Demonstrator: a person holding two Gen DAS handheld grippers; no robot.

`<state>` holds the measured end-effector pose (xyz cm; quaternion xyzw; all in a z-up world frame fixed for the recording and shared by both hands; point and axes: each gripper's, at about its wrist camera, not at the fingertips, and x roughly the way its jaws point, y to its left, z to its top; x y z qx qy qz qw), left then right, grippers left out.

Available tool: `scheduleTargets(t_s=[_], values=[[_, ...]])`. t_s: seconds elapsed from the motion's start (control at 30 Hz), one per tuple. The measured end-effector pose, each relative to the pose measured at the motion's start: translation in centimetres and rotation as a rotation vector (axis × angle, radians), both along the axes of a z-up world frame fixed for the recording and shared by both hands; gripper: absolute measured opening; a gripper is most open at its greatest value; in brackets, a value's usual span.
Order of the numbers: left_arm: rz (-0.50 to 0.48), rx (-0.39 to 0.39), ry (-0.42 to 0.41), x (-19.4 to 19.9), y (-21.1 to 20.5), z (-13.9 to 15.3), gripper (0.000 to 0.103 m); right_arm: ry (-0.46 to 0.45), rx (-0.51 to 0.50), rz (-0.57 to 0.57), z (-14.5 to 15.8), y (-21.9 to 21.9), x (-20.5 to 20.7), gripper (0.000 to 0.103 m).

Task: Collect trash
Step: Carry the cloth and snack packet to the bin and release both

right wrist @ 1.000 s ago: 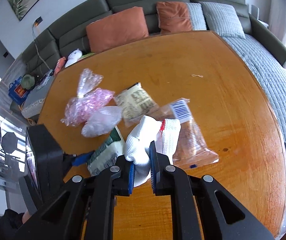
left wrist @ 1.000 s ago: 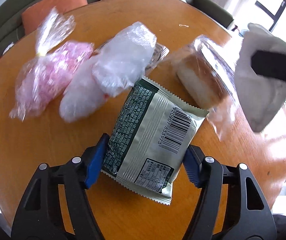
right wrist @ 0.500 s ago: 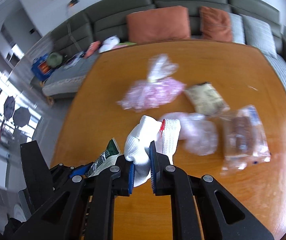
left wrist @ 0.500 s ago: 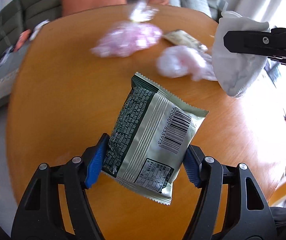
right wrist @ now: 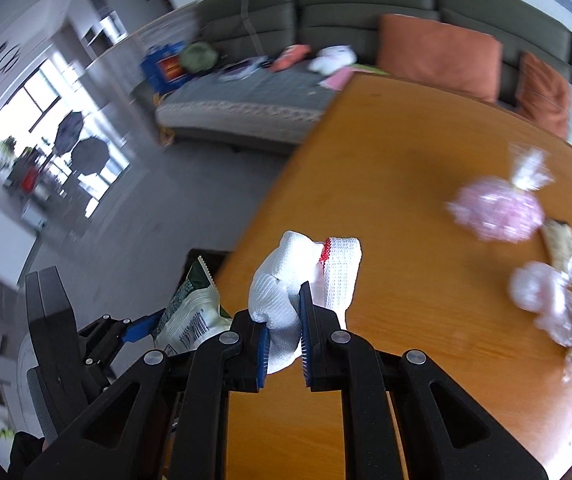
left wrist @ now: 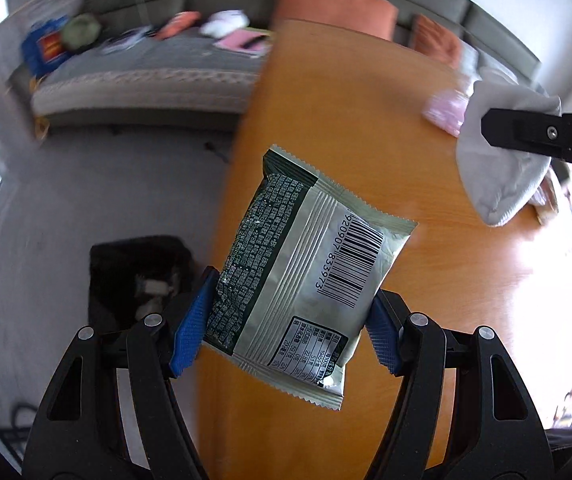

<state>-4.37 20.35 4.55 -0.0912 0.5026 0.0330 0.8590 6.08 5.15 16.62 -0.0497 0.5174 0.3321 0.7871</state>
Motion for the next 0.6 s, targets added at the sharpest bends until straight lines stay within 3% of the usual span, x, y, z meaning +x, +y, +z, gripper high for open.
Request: scheduleTargets(t_s=[0.33, 0.6], values=[[0.267, -0.011, 0.038, -6.5, 10.7, -1.4, 0.067, 0.012, -0.006, 0.255, -0.6, 13.7, -4.5, 0.014], [0.448, -0.003, 0.068, -9.8, 18.1, -3.0, 0.067, 0.029, -0.007, 0.378, -1.8, 23.2, -6.3, 0.014]])
